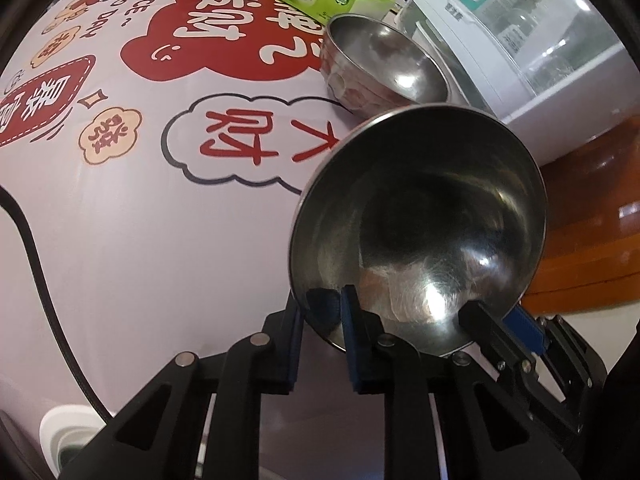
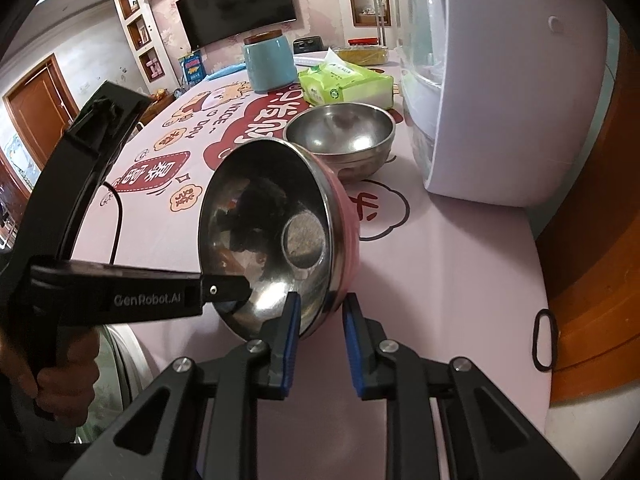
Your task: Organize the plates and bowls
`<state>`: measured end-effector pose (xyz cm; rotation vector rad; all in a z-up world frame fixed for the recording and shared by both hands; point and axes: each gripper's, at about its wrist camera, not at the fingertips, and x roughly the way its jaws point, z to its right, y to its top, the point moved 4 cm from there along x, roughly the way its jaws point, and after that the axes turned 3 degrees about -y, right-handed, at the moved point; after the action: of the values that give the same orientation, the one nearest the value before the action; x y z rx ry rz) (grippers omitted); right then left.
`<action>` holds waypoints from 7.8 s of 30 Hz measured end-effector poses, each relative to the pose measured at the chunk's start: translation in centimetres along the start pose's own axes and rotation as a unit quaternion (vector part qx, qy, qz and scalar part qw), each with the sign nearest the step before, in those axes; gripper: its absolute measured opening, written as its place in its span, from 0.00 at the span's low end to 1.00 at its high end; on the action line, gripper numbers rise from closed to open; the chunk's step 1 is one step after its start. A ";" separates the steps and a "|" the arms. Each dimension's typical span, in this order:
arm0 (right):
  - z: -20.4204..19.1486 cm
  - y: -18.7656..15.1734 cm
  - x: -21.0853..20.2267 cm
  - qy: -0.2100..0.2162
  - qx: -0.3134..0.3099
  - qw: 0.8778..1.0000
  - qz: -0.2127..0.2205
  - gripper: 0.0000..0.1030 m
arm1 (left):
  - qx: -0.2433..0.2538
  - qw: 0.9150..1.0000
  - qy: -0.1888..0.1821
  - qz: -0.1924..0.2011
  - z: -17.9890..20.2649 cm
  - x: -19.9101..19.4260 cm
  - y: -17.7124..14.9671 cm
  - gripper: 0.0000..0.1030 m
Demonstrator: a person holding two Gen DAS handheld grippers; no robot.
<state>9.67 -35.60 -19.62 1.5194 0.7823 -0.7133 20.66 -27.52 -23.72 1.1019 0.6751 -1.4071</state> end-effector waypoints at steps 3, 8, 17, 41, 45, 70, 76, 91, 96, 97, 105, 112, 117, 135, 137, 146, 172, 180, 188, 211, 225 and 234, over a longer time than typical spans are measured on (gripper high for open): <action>0.1 -0.2 -0.6 -0.001 0.004 1.000 0.004 0.20 | 0.002 1.000 -0.003 0.000 0.6 -0.5 -0.7 0.16; 0.0 -0.4 -1.5 -0.001 0.004 1.000 0.010 0.20 | 0.002 1.000 -0.009 0.003 1.2 -1.6 -2.0 0.16; -0.8 -0.8 -3.4 0.001 -0.011 1.000 0.024 0.20 | -0.002 1.000 -0.014 0.015 1.7 -4.0 -4.4 0.16; -6.8 -2.3 -7.8 0.024 -0.119 0.991 0.052 0.20 | -0.034 0.997 -0.008 0.064 -2.0 -11.4 -10.0 0.16; -8.4 -3.0 -8.4 0.035 -0.132 0.989 0.053 0.20 | -0.043 0.996 -0.001 0.073 -3.1 -13.0 -11.5 0.16; -23.1 -4.9 -9.6 0.115 -0.221 0.967 0.059 0.23 | -0.107 0.986 0.050 0.121 -14.0 -23.0 -19.3 0.16; -26.8 -5.3 -9.0 0.124 -0.225 0.965 0.052 0.23 | -0.115 0.986 0.058 0.109 -17.4 -24.4 -20.2 0.16; -33.6 -7.0 -7.4 0.134 -0.237 0.962 0.023 0.24 | -0.142 0.985 0.060 0.074 -23.7 -25.3 -22.2 0.16; -34.8 -7.4 -7.1 0.132 -0.237 0.962 0.018 0.24 | -0.142 0.986 0.060 0.062 -25.0 -25.3 -22.6 0.17; -35.0 -7.4 -7.0 0.131 -0.236 0.963 0.017 0.24 | -0.141 0.986 0.060 0.060 -25.2 -25.3 -22.6 0.17; -35.8 -8.2 -6.5 0.112 -0.219 0.969 0.006 0.24 | -0.128 0.989 0.061 0.040 -26.6 -25.0 -22.5 0.20; -36.5 -8.6 -6.5 0.102 -0.207 0.973 0.007 0.26 | -0.102 0.993 0.055 0.036 -26.9 -25.1 -21.6 0.21; -36.3 -8.6 -6.4 0.086 -0.187 0.978 0.009 0.26 | -0.083 0.995 0.051 0.037 -26.8 -25.1 -20.9 0.22; -31.7 -7.6 -7.6 0.005 -0.106 0.994 0.030 0.28 | 0.063 0.991 0.029 0.115 -20.9 -26.9 -16.5 0.31; -30.5 -7.2 -7.9 -0.007 -0.095 0.995 0.036 0.33 | 0.083 0.988 0.028 0.125 -19.5 -27.0 -15.8 0.31; -25.2 -5.4 -10.2 -0.040 -0.049 0.996 0.061 0.39 | 0.142 0.979 0.015 0.146 -13.9 -27.1 -12.8 0.48; -9.3 6.5 -14.2 -0.053 -0.009 0.988 0.146 0.62 | 0.220 0.959 0.053 0.171 2.3 -26.5 -0.6 0.79; -3.1 10.1 -13.0 -0.042 0.040 0.987 0.150 0.68 | 0.187 0.967 0.065 0.159 4.6 -23.3 3.9 0.79; 1.9 11.0 -8.7 -0.042 0.149 0.981 0.117 0.68 | 0.150 0.975 0.077 0.143 5.7 -20.2 9.4 0.79; 5.2 8.8 3.9 0.004 0.266 0.962 0.065 0.68 | 0.103 0.989 0.043 0.101 4.3 -6.2 14.8 0.79; 4.7 9.1 7.9 0.007 0.238 0.970 0.045 0.41 | 0.087 0.992 0.058 0.070 2.2 -0.5 15.4 0.66; 4.8 9.0 8.6 0.016 0.230 0.972 0.042 0.31 | 0.103 0.991 0.053 0.060 2.5 0.9 15.0 0.34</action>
<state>22.06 -40.18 -21.78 1.9727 0.5945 -0.8470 34.68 -32.67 -20.62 1.3660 0.5365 -1.3437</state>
